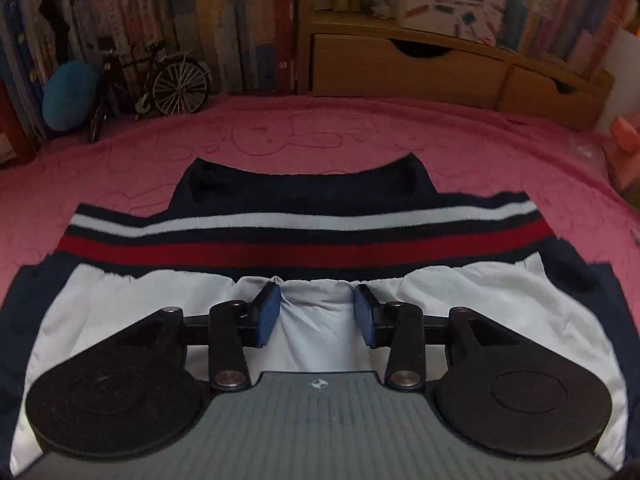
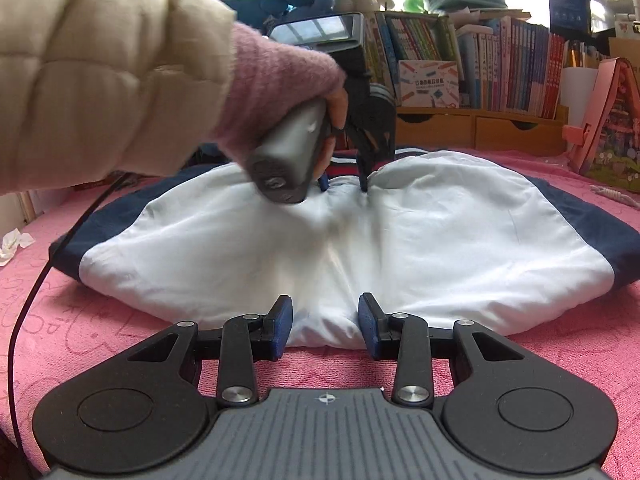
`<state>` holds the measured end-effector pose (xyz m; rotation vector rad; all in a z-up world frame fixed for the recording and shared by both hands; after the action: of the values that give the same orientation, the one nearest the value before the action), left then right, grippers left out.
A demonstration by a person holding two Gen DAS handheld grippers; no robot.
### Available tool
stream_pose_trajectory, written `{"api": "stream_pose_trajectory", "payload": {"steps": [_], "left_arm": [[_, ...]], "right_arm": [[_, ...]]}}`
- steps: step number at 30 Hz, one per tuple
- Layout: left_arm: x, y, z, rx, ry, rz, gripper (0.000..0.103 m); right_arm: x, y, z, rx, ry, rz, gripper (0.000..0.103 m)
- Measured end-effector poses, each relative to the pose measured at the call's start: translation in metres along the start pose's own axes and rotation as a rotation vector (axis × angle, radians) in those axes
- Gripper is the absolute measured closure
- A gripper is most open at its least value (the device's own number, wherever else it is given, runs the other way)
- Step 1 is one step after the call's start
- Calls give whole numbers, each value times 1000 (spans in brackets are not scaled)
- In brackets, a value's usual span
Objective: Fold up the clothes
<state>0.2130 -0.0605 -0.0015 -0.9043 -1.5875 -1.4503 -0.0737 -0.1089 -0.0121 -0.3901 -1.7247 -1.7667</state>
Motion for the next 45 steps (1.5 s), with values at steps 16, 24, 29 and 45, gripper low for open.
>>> {"api": "stream_pose_trajectory", "payload": {"steps": [16,24,29,45], "left_arm": [[96,-89,-11,-255,-73,19,66],[85,-145,-14,-323,-106,173,69],[72,-137,-11,-323,-83,170,68],[26,-51,-7,-232,-18,72,64]], "right_arm": [[5,-3,0,6,7,-15,66],[6,-2,0,6,9,-14,66],[6,-2,1,12,6,-13,66],[6,-2,4,23,-2,-13,66]]}}
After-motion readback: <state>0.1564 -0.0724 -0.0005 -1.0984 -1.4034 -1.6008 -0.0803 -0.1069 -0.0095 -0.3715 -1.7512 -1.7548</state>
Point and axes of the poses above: each gripper's, at about its wrist camera, not at the fingertips, and x roughly against the way its jaws point, z to its left, y to its top, the point moved 4 cm from there along -x, roughly the way its jaws point, and after that the axes turned 9 degrees about z, right-handed, at the moved point
